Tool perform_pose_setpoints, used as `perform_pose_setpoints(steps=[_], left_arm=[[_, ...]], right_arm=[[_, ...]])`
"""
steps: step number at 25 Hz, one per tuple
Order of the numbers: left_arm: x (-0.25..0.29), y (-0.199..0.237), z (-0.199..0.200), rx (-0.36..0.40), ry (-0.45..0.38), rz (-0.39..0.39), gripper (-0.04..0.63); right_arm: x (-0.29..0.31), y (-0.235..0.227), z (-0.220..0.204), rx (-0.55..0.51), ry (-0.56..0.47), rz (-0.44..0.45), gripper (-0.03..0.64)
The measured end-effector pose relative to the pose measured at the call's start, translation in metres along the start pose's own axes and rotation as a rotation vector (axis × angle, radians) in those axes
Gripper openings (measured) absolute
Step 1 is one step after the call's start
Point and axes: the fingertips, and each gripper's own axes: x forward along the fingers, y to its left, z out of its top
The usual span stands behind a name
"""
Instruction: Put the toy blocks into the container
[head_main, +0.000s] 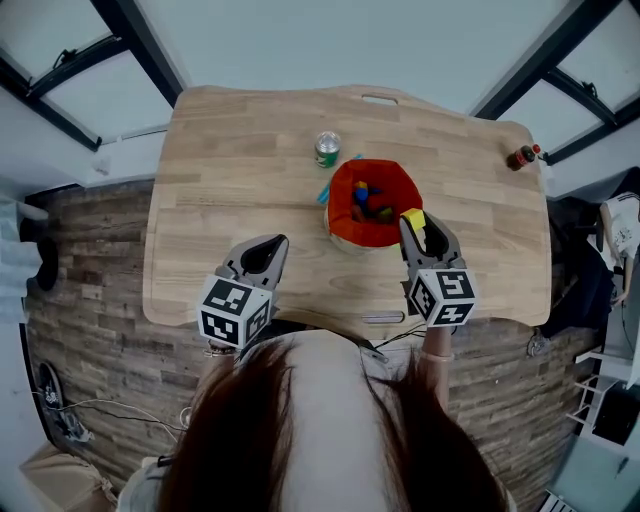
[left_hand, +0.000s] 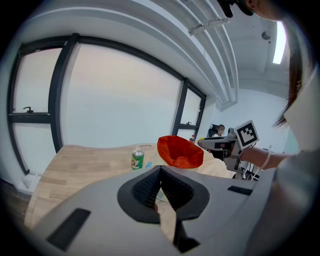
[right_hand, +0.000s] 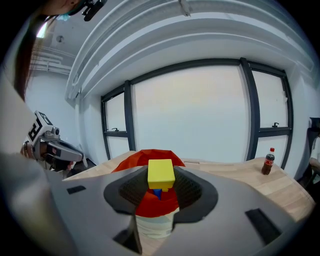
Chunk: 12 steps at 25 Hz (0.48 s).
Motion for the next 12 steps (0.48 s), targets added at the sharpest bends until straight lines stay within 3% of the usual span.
perform_pose_setpoints(steps=[12], left_arm=[[-0.008,0.015,-0.004,-0.027,-0.005,0.035,0.009]], right_arm=[[0.023,0.005,-0.001,-0.054,0.047,0.017,0.163]])
